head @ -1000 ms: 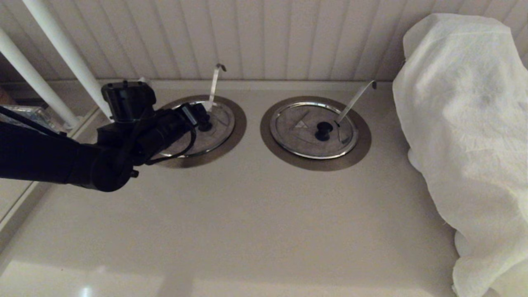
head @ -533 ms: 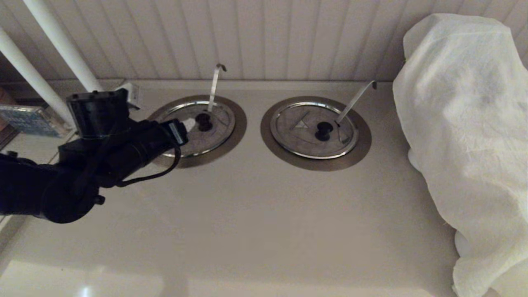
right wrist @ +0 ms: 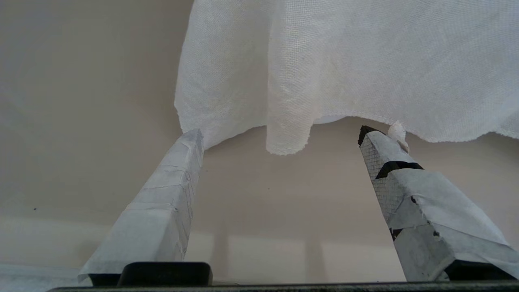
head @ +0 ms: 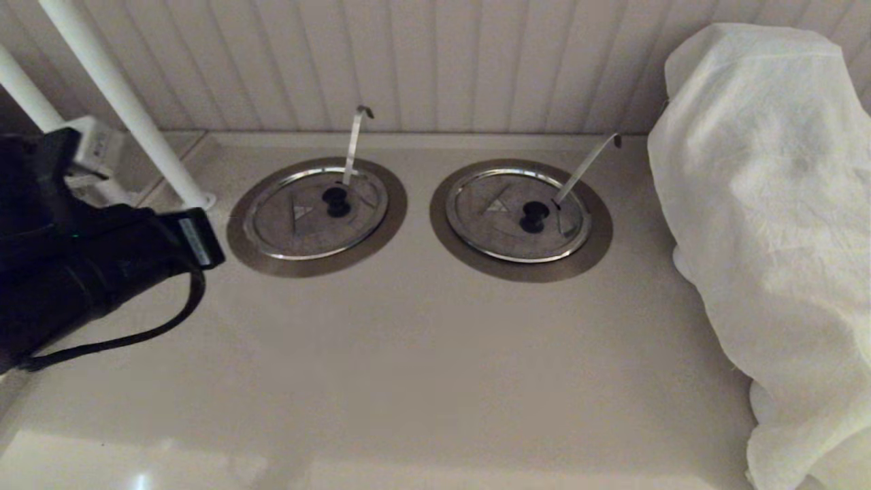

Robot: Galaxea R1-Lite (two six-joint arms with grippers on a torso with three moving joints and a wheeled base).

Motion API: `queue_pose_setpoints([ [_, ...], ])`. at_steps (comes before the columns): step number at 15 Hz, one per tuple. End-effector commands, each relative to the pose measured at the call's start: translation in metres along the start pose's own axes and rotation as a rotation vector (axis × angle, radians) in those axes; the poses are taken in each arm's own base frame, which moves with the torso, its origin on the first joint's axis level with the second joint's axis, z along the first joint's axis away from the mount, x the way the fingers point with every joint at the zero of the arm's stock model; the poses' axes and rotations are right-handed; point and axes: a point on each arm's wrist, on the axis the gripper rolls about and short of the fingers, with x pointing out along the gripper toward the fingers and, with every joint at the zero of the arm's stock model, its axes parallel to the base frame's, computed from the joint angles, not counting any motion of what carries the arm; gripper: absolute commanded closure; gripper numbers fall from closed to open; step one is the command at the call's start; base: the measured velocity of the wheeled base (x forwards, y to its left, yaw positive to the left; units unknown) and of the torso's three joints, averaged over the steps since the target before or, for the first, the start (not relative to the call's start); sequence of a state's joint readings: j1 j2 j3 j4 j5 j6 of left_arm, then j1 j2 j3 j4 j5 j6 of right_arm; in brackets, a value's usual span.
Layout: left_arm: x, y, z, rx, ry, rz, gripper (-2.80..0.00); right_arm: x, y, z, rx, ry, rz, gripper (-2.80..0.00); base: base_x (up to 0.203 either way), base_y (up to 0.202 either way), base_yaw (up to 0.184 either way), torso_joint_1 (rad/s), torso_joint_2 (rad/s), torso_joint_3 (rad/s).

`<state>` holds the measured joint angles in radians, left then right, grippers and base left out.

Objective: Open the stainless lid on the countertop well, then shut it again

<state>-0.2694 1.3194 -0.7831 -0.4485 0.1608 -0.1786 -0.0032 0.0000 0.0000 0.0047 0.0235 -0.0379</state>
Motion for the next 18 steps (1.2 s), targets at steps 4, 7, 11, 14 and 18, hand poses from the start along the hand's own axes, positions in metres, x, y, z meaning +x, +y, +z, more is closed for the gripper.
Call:
queue_pose_setpoints([
  [4, -0.122, 0.018, 0.022, 0.118, -0.172, 0.048, 0.0, 0.0, 0.0, 0.0, 0.0, 0.0, 0.0, -2.8, 0.0, 0.0, 0.0, 0.0, 0.0, 0.0],
  [7, -0.177, 0.03, 0.008, 0.158, -0.206, 0.064, 0.0, 0.0, 0.0, 0.0, 0.0, 0.0, 0.0, -2.8, 0.0, 0.0, 0.0, 0.0, 0.0, 0.0],
  [11, -0.24, 0.041, -0.021, 0.2, -0.272, 0.24, 0.0, 0.0, 0.0, 0.0, 0.0, 0.0, 0.001, -2.8, 0.0, 0.0, 0.0, 0.0, 0.0, 0.0],
  [14, -0.259, 0.043, -0.054, 0.264, -0.292, 0.282, 0.0, 0.0, 0.0, 0.0, 0.0, 0.0, 0.0, -2.8, 0.0, 0.0, 0.0, 0.0, 0.0, 0.0],
  [18, -0.264, 0.048, -0.115, 0.309, -0.294, 0.237, 0.0, 0.0, 0.0, 0.0, 0.0, 0.0, 0.0, -2.8, 0.0, 0.0, 0.0, 0.0, 0.0, 0.0],
])
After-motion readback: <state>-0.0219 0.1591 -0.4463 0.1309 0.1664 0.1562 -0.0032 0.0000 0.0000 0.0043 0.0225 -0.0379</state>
